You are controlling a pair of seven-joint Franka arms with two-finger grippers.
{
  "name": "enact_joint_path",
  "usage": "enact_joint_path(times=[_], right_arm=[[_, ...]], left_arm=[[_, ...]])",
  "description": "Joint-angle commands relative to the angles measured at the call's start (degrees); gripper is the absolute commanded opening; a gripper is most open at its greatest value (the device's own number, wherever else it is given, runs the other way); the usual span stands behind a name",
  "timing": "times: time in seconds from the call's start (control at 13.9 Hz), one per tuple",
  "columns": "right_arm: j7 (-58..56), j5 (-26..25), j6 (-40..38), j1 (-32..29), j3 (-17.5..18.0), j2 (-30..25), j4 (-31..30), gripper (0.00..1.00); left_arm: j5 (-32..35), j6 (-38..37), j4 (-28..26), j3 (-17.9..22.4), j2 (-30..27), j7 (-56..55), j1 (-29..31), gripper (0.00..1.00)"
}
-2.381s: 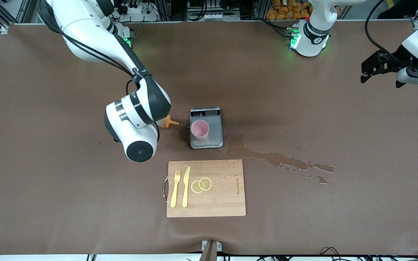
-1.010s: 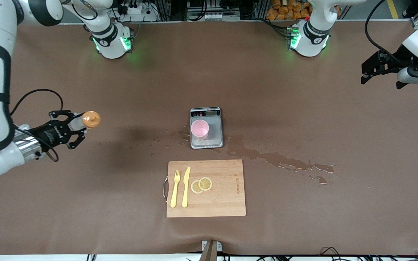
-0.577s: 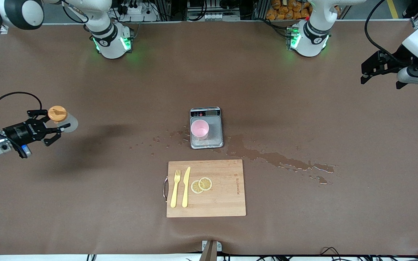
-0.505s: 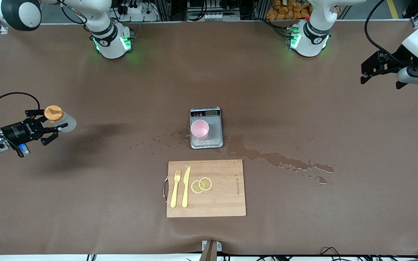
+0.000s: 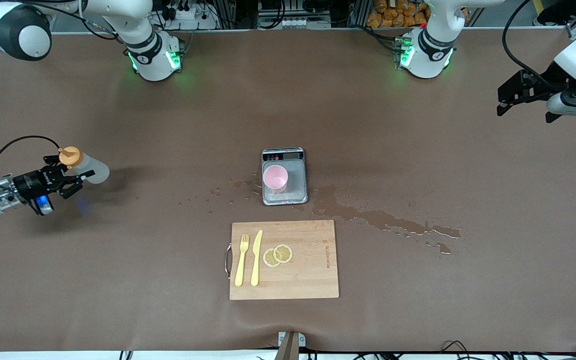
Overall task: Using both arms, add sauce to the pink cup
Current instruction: 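Withdraw the bottle from the cup with the right gripper, then lower the bottle upright onto the table with the right gripper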
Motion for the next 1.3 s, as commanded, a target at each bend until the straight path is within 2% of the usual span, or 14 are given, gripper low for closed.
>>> enact_joint_path(times=[0.0, 0.29, 0.36, 0.72, 0.79, 0.87, 1.23], right_arm=[[-1.9, 0.9, -0.9, -1.3, 0.9, 1.7, 0.3, 0.49], [-2.4, 1.0, 0.4, -3.6, 0.7, 5.2, 0.3, 0.49], [-3.7, 0.9, 0.5, -3.9, 0.7, 5.8, 0.3, 0.52], [-7.2, -1.1, 2.5, -4.0, 0.7, 6.6, 0.1, 0.53], [-7.3, -1.3, 2.5, -3.9, 0.6, 6.7, -0.1, 0.54], [-7.3, -1.5, 3.2, -3.9, 0.7, 6.8, -0.2, 0.6], [-7.5, -2.9, 4.5, -3.9, 0.7, 6.9, -0.5, 0.65]], left_arm=[[0.4, -1.1, 0.5, -0.1, -0.2, -0.1, 0.1, 1.0], [0.4, -1.4, 0.5, 0.5, -0.2, -0.2, 0.3, 1.0], [0.4, -1.4, 0.5, 0.4, -0.2, -0.3, 0.7, 1.0], [0.3, -1.4, 0.4, 0.3, -0.1, -2.9, 0.7, 1.0], [0.4, -1.4, 0.5, 0.3, -0.1, -2.8, 0.7, 1.0], [0.3, -1.4, 0.5, 0.3, -0.1, -2.8, 0.7, 1.0], [0.3, -1.3, 0.5, 0.2, 0.0, -2.1, 0.7, 1.0]])
